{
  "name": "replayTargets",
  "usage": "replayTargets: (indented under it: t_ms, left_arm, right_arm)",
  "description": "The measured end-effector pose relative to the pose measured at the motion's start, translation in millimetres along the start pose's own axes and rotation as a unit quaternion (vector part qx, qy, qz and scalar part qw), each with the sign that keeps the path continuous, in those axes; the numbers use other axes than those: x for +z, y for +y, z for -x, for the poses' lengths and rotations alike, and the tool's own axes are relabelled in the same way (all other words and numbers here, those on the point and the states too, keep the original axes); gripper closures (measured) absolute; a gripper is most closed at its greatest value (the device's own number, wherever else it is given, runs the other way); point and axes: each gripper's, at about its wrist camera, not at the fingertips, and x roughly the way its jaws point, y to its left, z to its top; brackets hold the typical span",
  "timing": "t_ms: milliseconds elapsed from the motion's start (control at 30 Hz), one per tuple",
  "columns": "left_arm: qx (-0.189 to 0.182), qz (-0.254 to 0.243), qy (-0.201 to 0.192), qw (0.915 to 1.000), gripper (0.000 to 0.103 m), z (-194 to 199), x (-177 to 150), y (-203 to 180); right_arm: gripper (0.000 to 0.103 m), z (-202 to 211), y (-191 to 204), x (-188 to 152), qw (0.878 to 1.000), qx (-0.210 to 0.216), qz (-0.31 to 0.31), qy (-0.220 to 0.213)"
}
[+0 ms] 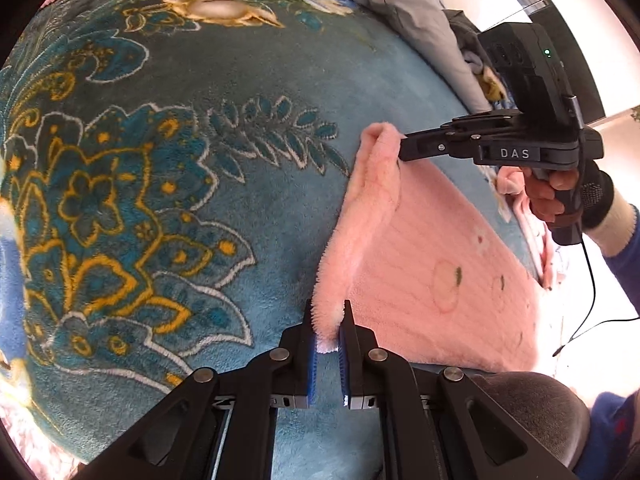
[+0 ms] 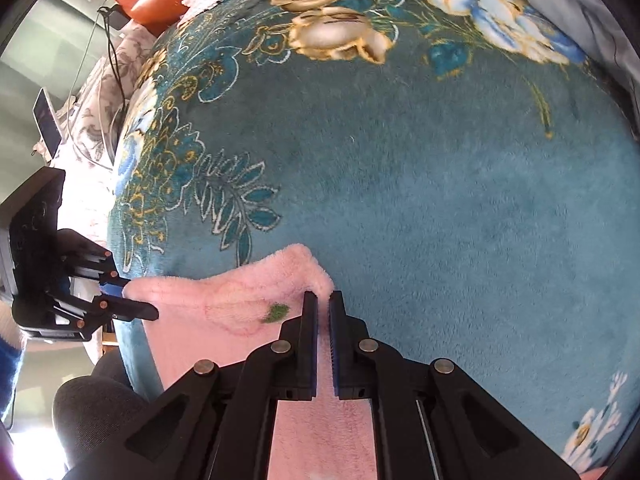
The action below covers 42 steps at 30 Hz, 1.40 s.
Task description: Fold clothes
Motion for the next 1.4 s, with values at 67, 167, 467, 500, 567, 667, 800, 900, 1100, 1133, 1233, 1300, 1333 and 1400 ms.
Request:
replayTargets:
  t_ms: [67, 167, 467, 500, 567, 667, 800, 900, 1100, 1133, 1233, 1300, 1333, 1400]
  left_arm:
    - [0.0, 0.006, -0.001, 1.0, 0.092, -1.3, 2.6, -4.9]
    - [0.005, 0.01, -0.001, 0.9999, 0.088, 1.8, 6.0, -11.7]
    - [0.059, 0.028, -0.023, 0.9976, 0.055, 20.2, 37.1, -60.0]
    - [0.062, 0.024, -0.031, 0.9973, 0.053, 22.2, 42.3, -70.8]
    - [0.066, 0.012, -0.046, 0.9967, 0.048, 23.6, 53.3, -95.0]
    - [0.07, -0.001, -0.07, 0.9951, 0.043, 14.9, 67.6, -133.8]
    - [0.089, 0.002, -0.1, 0.991, 0.041, 1.9, 77.3, -175.2]
    - [0.091, 0.013, -0.127, 0.9877, 0.037, -21.4, 78.1, -203.7]
    - [0.117, 0.03, -0.157, 0.9802, 0.031, -73.0, 64.8, -242.8]
    - [0.124, 0.033, -0.159, 0.9788, 0.031, -81.8, 61.0, -247.3]
    - [0.132, 0.032, -0.14, 0.9808, 0.031, -101.1, 57.4, -253.0]
    - [0.132, 0.024, -0.135, 0.9817, 0.03, -104.0, 59.1, -254.1]
    - [0.133, 0.023, -0.141, 0.9807, 0.031, -102.5, 58.1, -253.7]
    - [0.132, 0.024, -0.149, 0.9797, 0.03, -98.9, 54.8, -251.4]
  right_arm:
    - [0.098, 2.5, -0.6, -1.7, 1.0, 0.003, -0.003, -0.003]
    - [0.095, 8.8, 2.7, -2.2, 1.0, 0.002, 0.005, -0.006]
    - [0.07, 71.4, -1.8, -26.5, 0.997, -0.014, -0.012, -0.074]
    - [0.07, 78.5, -4.0, -36.5, 0.996, -0.017, -0.017, -0.081]
    - [0.07, 92.4, -8.5, -56.6, 0.995, -0.021, -0.028, -0.096]
    - [0.069, 110.2, -28.2, -99.9, 0.992, -0.034, -0.064, -0.107]
    - [0.069, 139.6, -71.8, -171.5, 0.979, -0.061, -0.142, -0.13]
    - [0.069, 170.0, -107.4, -229.4, 0.961, -0.088, -0.212, -0.155]
    - [0.069, 238.5, -183.4, -341.8, 0.889, -0.17, -0.368, -0.213]
    - [0.069, 244.0, -192.4, -355.5, 0.879, -0.18, -0.387, -0.214]
    - [0.069, 246.1, -205.9, -371.6, 0.867, -0.183, -0.411, -0.214]
    - [0.069, 235.6, -203.4, -349.2, 0.884, -0.178, -0.378, -0.21]
    - [0.069, 229.5, -201.6, -334.6, 0.894, -0.175, -0.358, -0.207]
    - [0.069, 221.4, -198.3, -299.1, 0.906, -0.182, -0.324, -0.203]
